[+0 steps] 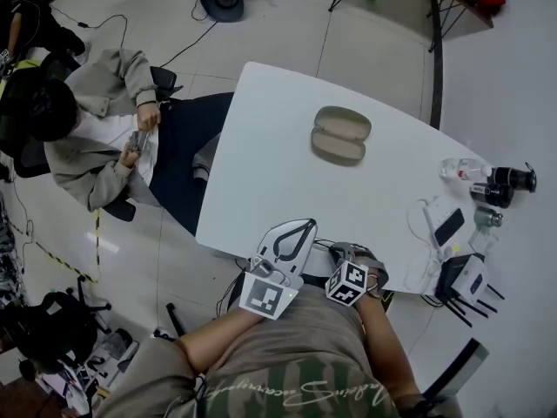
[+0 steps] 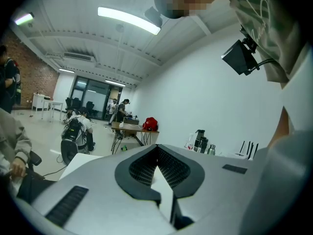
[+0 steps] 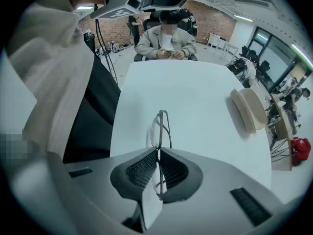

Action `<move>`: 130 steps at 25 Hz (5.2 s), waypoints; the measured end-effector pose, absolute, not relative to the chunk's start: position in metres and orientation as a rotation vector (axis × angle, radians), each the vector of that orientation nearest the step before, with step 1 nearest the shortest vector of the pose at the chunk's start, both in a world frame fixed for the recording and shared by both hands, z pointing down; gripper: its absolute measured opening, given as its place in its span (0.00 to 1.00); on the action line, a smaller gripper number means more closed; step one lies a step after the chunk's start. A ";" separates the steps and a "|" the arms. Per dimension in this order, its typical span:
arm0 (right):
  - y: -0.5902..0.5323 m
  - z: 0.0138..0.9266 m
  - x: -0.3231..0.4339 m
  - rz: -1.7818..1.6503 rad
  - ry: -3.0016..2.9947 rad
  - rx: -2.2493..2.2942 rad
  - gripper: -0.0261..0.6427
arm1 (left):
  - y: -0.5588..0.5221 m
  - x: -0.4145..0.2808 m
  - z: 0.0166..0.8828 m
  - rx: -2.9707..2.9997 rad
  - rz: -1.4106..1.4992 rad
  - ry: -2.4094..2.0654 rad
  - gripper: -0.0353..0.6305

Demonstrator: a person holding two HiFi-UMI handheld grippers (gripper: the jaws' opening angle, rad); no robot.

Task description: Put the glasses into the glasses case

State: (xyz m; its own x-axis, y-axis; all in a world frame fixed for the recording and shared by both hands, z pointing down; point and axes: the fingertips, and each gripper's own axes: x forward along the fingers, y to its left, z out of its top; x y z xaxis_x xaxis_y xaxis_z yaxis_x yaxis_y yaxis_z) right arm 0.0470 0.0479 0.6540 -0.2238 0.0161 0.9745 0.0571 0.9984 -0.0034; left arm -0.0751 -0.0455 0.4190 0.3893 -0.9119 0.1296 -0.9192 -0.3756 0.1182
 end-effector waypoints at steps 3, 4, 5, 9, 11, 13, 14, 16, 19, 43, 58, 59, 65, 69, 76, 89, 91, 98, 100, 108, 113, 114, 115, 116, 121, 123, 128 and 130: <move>0.043 0.654 0.050 -0.031 -1.799 -0.057 0.09 | -0.052 -0.069 0.426 2.459 0.072 -1.635 0.06; 0.042 0.655 0.051 -0.028 -1.799 -0.059 0.09 | -0.053 -0.067 0.429 2.447 0.074 -1.627 0.06; 0.041 0.655 0.051 -0.024 -1.800 -0.061 0.09 | -0.055 -0.065 0.432 2.432 0.075 -1.619 0.06; 0.034 0.655 0.052 -0.014 -1.808 -0.074 0.09 | -0.066 -0.061 0.444 2.380 0.091 -1.612 0.06; 0.029 0.656 0.053 -0.012 -1.808 -0.085 0.09 | -0.072 -0.058 0.447 2.376 0.093 -1.614 0.06; 0.024 0.657 0.053 -0.009 -1.806 -0.098 0.09 | -0.077 -0.052 0.447 2.395 0.095 -1.609 0.06; 0.021 0.658 0.053 -0.009 -1.806 -0.103 0.09 | -0.079 -0.049 0.447 2.409 0.098 -1.607 0.06; 0.016 0.657 0.054 -0.010 -1.808 -0.108 0.09 | -0.083 -0.044 0.447 2.429 0.102 -1.603 0.06; 0.008 0.657 0.054 -0.010 -1.811 -0.114 0.09 | -0.088 -0.040 0.448 2.446 0.095 -1.594 0.06; -0.007 0.660 0.043 -0.021 -1.823 -0.178 0.09 | -0.101 -0.050 0.465 2.440 0.193 -1.649 0.06; -0.030 0.644 0.024 -0.045 -1.861 -0.173 0.09 | -0.112 -0.066 0.483 2.377 0.176 -1.710 0.06; -0.032 0.643 0.022 -0.046 -1.866 -0.175 0.09 | -0.112 -0.067 0.485 2.370 0.175 -1.717 0.06; -0.040 0.640 0.021 -0.066 -1.873 -0.197 0.09 | -0.111 -0.060 0.487 2.335 0.136 -1.739 0.06; -0.044 0.644 0.020 -0.068 -1.871 -0.203 0.09 | -0.111 -0.063 0.487 2.321 0.120 -1.780 0.06; -0.047 0.646 0.017 -0.095 -1.868 -0.217 0.09 | -0.109 -0.070 0.485 2.310 0.111 -1.831 0.06; -0.057 0.641 0.012 -0.127 -1.872 -0.203 0.09 | -0.105 -0.074 0.481 2.292 0.117 -1.855 0.06; -0.056 0.641 0.010 -0.133 -1.875 -0.208 0.09 | -0.104 -0.075 0.481 2.290 0.112 -1.863 0.06; -0.059 0.641 0.007 -0.147 -1.877 -0.206 0.09 | -0.106 -0.076 0.481 2.295 0.080 -1.907 0.06; -0.062 0.639 0.008 -0.154 -1.881 -0.201 0.09 | -0.105 -0.074 0.481 2.303 0.058 -1.925 0.06; -0.064 0.640 0.008 -0.166 -1.881 -0.200 0.09 | -0.100 -0.070 0.480 2.324 -0.027 -1.994 0.06; -0.069 0.641 0.009 -0.162 -1.887 -0.195 0.09 | -0.096 -0.063 0.493 2.281 -0.015 -1.947 0.06; -0.070 0.641 0.009 -0.161 -1.886 -0.195 0.09 | -0.099 -0.063 0.490 2.291 -0.022 -1.949 0.06; -0.070 0.641 0.009 -0.160 -1.885 -0.195 0.09 | -0.102 -0.063 0.487 2.300 -0.019 -1.948 0.06; -0.071 0.642 0.010 -0.159 -1.885 -0.195 0.09 | -0.104 -0.063 0.485 2.302 0.001 -1.939 0.06; -0.072 0.642 0.009 -0.162 -1.888 -0.198 0.09 | -0.113 -0.065 0.482 2.278 0.117 -1.888 0.06; -0.074 0.642 0.009 -0.164 -1.888 -0.198 0.09 | -0.115 -0.066 0.478 2.283 0.113 -1.902 0.06; -0.077 0.639 0.008 -0.161 -1.889 -0.189 0.09 | -0.118 -0.069 0.474 2.294 0.106 -1.927 0.06; -0.078 0.637 0.008 -0.168 -1.889 -0.187 0.09 | -0.119 -0.068 0.471 2.308 0.097 -1.936 0.06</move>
